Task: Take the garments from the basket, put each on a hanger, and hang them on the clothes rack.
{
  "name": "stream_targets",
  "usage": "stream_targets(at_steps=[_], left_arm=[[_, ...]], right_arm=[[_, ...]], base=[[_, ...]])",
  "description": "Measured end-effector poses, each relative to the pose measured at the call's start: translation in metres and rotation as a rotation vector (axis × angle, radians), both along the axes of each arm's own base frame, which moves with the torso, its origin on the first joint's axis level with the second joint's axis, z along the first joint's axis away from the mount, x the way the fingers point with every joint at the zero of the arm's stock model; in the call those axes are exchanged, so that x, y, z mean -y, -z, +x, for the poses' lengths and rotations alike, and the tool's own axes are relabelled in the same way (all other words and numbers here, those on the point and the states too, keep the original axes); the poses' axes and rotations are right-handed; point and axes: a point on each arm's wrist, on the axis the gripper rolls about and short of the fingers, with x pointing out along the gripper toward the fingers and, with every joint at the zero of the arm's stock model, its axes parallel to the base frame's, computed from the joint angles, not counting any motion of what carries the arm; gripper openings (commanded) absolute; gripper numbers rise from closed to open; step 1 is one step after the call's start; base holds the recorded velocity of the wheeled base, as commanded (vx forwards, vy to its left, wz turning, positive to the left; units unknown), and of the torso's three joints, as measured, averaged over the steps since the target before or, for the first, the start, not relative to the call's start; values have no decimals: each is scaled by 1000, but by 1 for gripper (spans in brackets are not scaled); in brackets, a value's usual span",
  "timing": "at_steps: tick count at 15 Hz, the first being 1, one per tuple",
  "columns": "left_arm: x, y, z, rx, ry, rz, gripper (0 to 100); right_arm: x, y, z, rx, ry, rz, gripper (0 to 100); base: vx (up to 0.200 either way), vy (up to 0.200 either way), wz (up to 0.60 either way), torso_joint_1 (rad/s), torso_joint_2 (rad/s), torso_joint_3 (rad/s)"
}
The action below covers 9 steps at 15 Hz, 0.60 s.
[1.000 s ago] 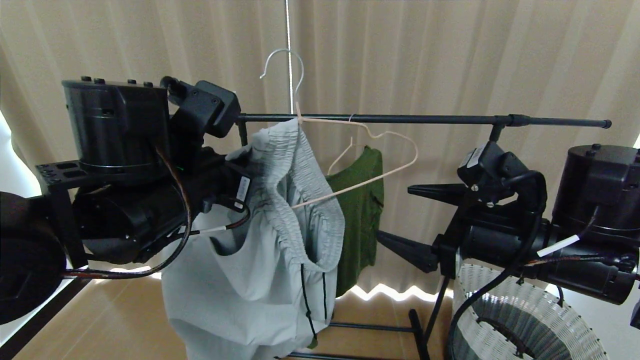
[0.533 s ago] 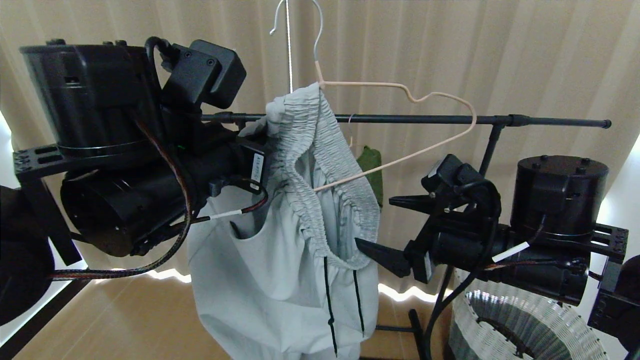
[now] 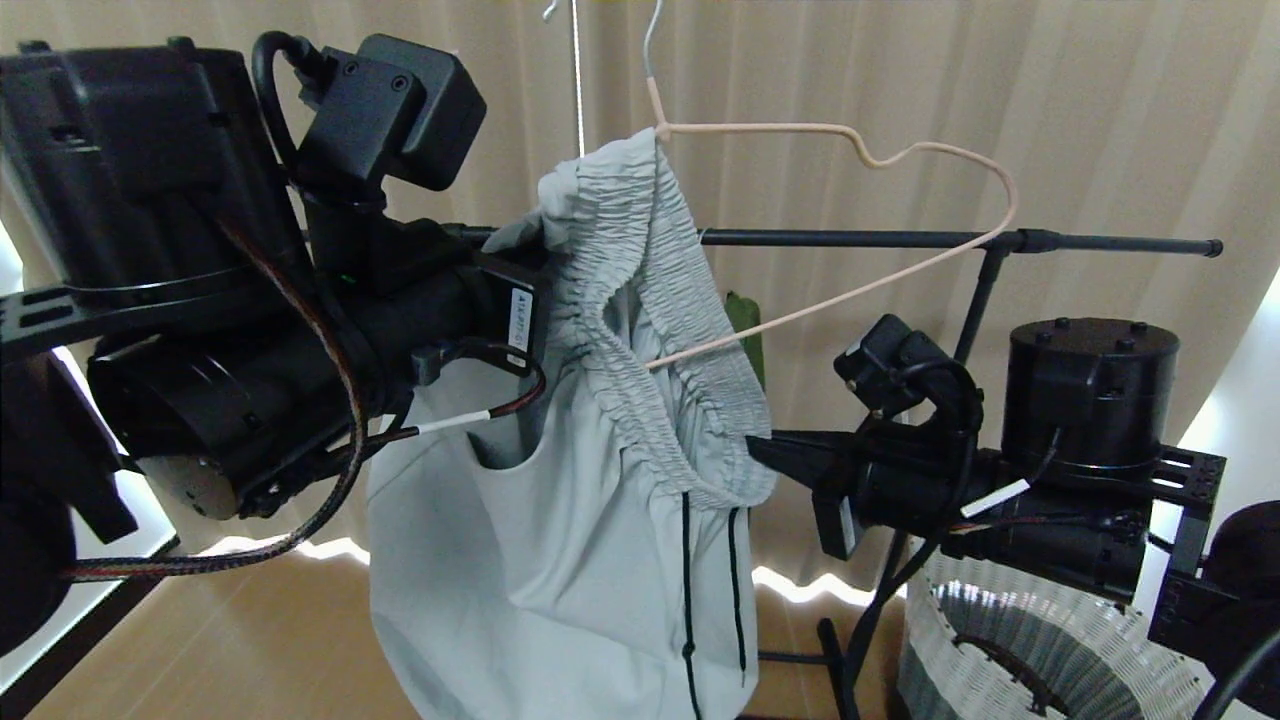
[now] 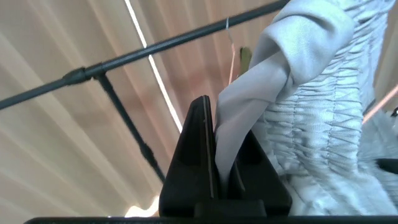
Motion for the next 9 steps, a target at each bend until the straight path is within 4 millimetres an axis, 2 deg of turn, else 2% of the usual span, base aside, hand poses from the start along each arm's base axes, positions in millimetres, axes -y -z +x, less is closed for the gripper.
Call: stream_targets(at_steps=[3, 9], left_arm=[[-4, 0, 0, 2, -10, 8, 0], [-16, 12, 7, -13, -60, 83, 0]], right_arm=[[11, -2, 6, 7, 46, 4, 0], [67, -21, 28, 70, 252, 31, 0]], base=[[0, 0, 0, 0, 0, 0], [0, 0, 0, 0, 0, 0]])
